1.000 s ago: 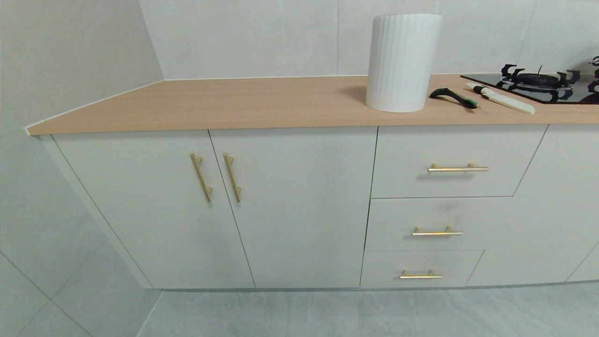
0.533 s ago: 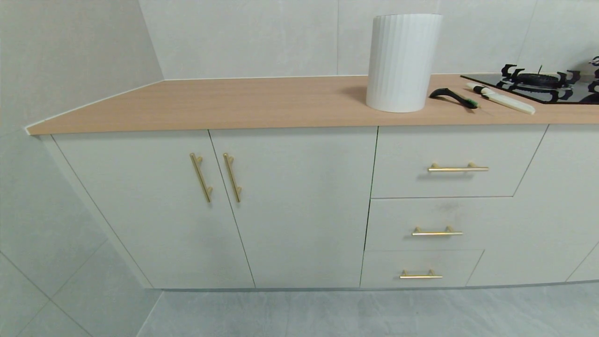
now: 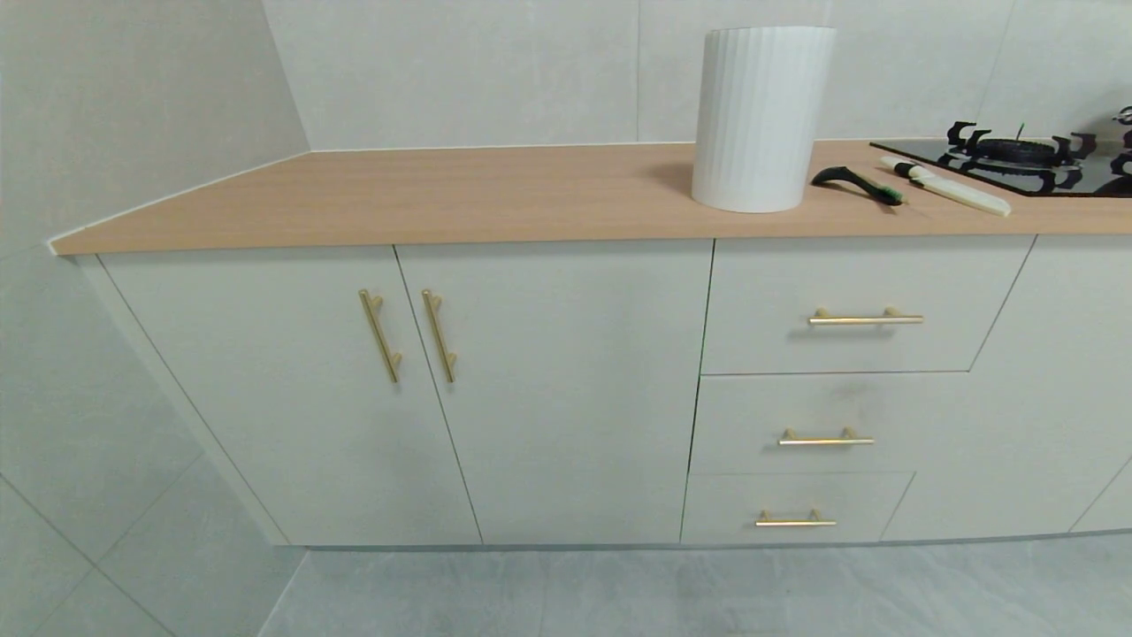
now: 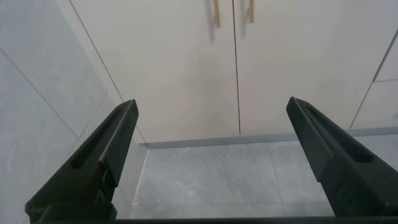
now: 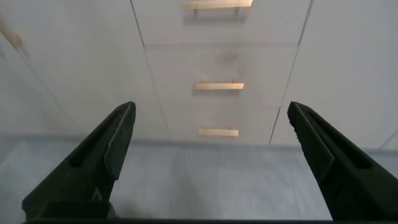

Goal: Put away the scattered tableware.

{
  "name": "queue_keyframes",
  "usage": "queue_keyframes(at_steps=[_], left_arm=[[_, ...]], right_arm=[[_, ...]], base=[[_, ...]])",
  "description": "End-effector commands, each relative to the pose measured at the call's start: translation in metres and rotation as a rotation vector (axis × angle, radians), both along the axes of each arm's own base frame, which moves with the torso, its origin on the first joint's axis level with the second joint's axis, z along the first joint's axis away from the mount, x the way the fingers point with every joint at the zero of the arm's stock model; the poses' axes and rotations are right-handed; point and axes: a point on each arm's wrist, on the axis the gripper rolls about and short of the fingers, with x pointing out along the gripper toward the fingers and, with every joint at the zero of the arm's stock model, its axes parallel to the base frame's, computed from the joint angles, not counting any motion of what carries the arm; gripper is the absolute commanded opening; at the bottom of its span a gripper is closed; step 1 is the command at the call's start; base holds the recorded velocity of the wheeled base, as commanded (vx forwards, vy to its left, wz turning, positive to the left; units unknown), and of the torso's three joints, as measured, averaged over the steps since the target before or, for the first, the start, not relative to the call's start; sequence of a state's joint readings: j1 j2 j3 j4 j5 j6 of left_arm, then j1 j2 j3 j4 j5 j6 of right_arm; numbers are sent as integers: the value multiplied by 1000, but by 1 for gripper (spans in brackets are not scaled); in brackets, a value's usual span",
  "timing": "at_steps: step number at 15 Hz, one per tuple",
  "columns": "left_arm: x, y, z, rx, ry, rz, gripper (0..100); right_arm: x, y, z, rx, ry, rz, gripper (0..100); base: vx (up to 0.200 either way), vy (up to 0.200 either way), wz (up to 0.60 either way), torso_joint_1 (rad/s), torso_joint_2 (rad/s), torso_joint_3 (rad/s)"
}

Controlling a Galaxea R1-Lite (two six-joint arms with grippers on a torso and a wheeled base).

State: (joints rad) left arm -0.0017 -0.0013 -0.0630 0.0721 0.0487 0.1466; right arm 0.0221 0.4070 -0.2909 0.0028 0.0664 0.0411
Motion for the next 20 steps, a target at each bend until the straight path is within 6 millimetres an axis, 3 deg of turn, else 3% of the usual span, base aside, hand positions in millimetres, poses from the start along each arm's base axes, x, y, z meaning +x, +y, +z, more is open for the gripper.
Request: queue_keyframes(at_steps=[1, 3, 5, 7, 9, 12, 13, 15, 20], left_arm=[[0, 0, 0, 1, 1, 1, 100], [0, 0, 0, -1, 1, 1, 100], [0, 0, 0, -1, 1, 1, 100], [0, 0, 0, -1, 1, 1, 100], [0, 0, 0, 1, 1, 1, 100], [0, 0, 0, -1, 3, 1, 100], [0, 0, 0, -1, 1, 1, 100], [0, 0, 0, -1, 1, 1, 100], [0, 0, 0, -1, 1, 1, 100]], right_arm=[[110, 6, 28, -38, 365, 55, 100], [164, 8, 20, -39, 490, 56, 100], [220, 11, -5, -41, 532, 56, 100], [263, 12, -28, -43, 541, 55, 100], [292, 14, -54, -64, 604, 60, 100], [311, 7, -80, -58, 670, 41, 100], [326, 3, -100, -54, 661, 26, 100], [341, -1, -119, -50, 597, 11, 100], [361, -7, -152, -76, 523, -77, 100]], base=[[0, 0, 0, 0, 0, 0], [0, 0, 0, 0, 0, 0], [0, 0, 0, 0, 0, 0], [0, 0, 0, 0, 0, 0], [0, 0, 0, 0, 0, 0], [0, 0, 0, 0, 0, 0], [0, 0, 0, 0, 0, 0], [0, 0, 0, 0, 0, 0], [0, 0, 0, 0, 0, 0]])
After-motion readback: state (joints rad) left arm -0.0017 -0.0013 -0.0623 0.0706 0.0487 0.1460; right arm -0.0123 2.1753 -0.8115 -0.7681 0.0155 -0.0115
